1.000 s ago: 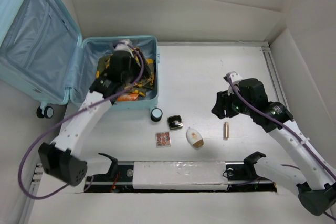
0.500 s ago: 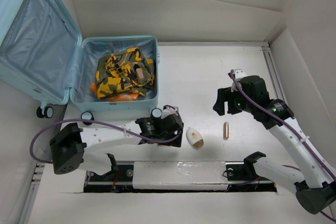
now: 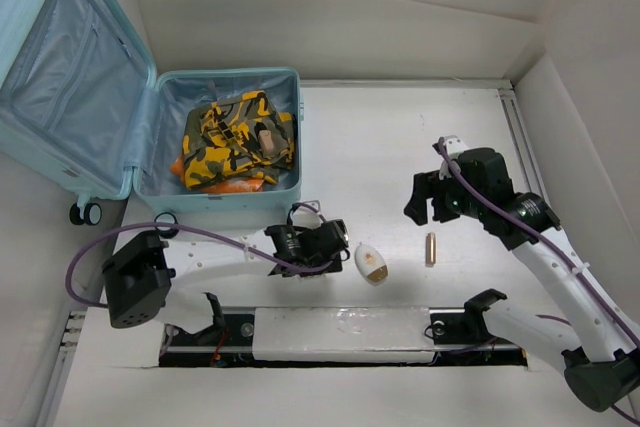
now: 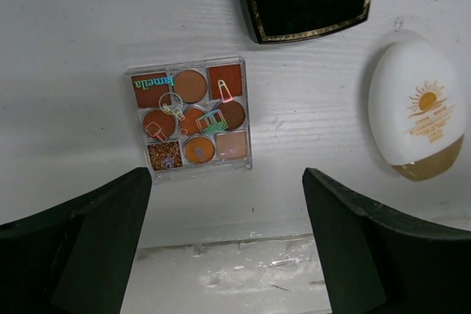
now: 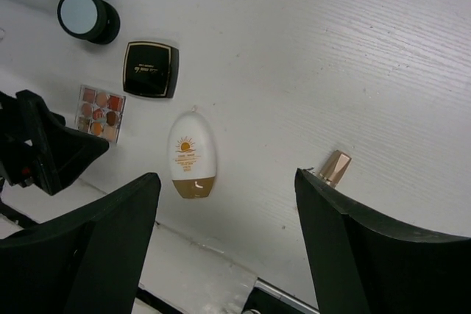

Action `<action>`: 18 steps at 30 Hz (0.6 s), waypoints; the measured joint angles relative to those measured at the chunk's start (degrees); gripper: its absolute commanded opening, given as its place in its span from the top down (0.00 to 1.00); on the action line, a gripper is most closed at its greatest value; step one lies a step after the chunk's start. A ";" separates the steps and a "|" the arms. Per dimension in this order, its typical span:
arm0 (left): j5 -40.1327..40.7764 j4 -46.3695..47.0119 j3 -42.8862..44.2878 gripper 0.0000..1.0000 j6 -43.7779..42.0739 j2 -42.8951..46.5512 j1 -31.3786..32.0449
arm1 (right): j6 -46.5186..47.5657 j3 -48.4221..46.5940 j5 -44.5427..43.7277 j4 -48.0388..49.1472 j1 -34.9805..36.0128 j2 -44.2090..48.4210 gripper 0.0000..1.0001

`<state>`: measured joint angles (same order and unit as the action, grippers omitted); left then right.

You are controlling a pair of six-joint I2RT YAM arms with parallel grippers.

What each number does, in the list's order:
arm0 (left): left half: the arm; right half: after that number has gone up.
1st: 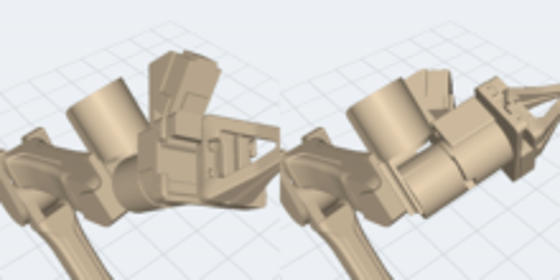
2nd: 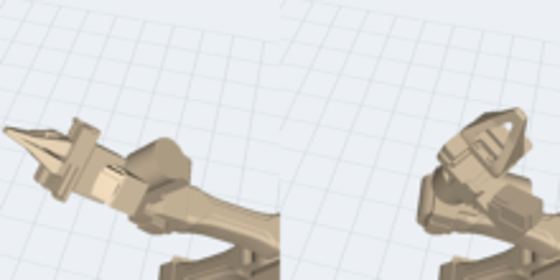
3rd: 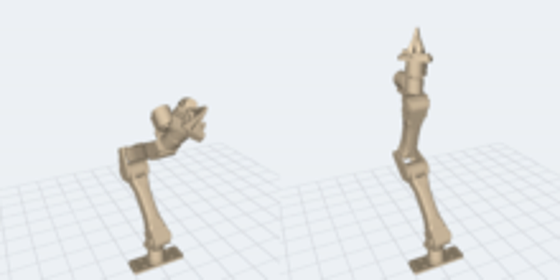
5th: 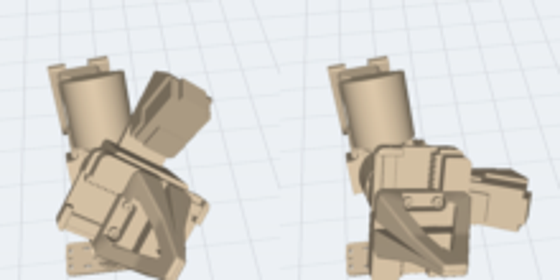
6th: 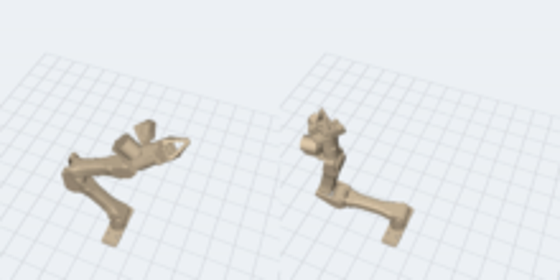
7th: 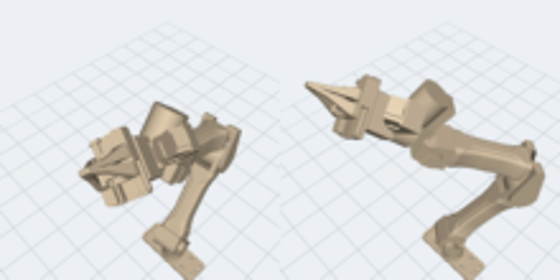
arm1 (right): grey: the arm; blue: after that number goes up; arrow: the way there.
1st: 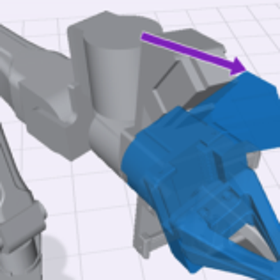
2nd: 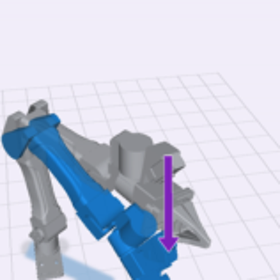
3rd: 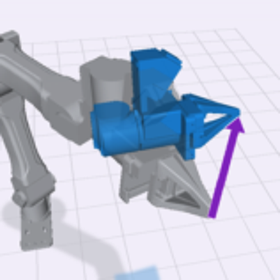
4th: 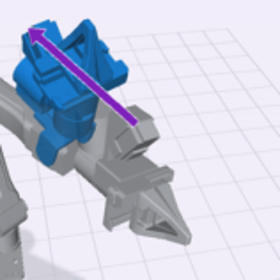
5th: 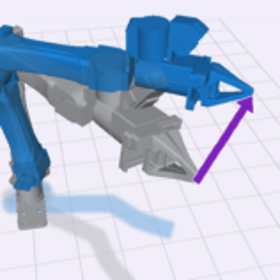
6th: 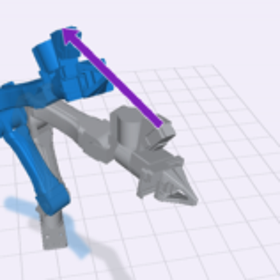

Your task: Pack the luggage

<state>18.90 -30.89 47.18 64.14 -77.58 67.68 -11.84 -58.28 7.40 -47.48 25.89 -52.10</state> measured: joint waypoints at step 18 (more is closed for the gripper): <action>2.49 1.55 -2.01 0.28 3.87 -6.88 -1.99 | 0.98 0.02 2.29 0.39 0.00 0.00 0.20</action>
<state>21.39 -29.34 45.17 68.01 -84.47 65.69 -10.85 -58.26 9.69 -47.09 25.89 -52.10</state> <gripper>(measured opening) 0.745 0.797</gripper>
